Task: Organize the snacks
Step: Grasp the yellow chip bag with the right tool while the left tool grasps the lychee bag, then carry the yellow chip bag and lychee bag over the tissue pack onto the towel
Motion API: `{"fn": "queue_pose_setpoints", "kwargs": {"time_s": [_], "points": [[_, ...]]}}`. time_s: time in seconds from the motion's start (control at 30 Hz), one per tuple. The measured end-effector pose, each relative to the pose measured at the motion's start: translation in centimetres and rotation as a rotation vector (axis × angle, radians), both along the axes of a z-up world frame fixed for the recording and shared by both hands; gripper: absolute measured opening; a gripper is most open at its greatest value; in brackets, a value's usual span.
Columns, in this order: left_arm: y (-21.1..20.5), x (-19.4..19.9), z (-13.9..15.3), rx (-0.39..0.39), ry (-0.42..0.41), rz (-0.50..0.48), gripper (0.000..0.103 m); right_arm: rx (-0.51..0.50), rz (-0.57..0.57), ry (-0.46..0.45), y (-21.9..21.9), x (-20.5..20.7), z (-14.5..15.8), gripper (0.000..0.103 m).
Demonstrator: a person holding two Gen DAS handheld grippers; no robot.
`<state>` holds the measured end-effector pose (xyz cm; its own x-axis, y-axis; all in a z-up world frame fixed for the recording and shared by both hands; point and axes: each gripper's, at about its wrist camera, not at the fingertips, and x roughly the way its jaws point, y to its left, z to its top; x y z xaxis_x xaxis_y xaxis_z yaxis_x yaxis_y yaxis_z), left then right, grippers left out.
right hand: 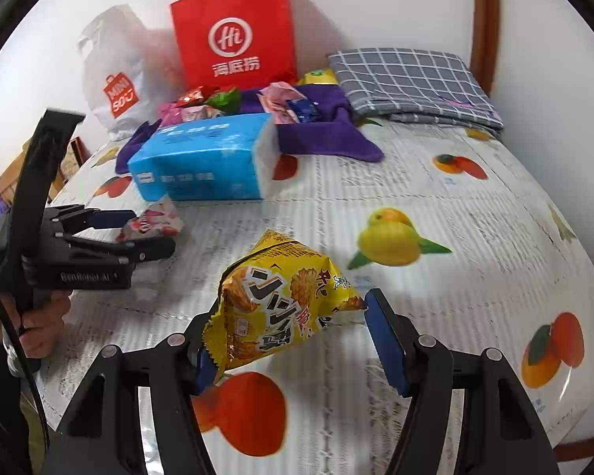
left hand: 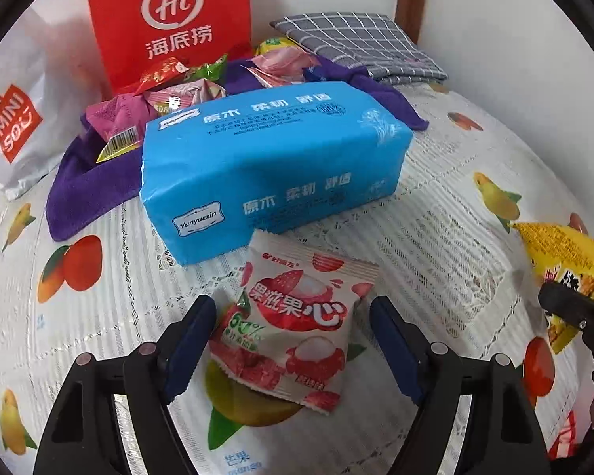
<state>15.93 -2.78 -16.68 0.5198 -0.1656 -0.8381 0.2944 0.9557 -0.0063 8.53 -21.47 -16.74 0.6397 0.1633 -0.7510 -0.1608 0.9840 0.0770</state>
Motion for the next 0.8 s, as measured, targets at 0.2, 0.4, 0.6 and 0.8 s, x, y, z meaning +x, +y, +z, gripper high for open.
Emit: {"fn": "queue_pose_setpoints", "kwargs": {"time_s": [0.2,0.4,0.6,0.8], "points": [[0.8,-0.5,0.4,-0.010,-0.017,0.030,0.049,0.012,-0.024,0.005,-1.1,0.0,-0.3,0.065],[2.2,-1.1,0.8,-0.096,0.011,0.069,0.046,0.018,-0.017,-0.002,-0.7,0.2,0.2,0.065],[3.7,-2.0,1.7,-0.169,0.022,0.119,0.046,0.016,-0.007,-0.024,0.0,0.2,1.4,0.065],[4.8,-3.0,2.9,-0.205,0.010,0.135,0.046,0.009,0.010,-0.032,1.3,0.4,2.6,0.065]]}}
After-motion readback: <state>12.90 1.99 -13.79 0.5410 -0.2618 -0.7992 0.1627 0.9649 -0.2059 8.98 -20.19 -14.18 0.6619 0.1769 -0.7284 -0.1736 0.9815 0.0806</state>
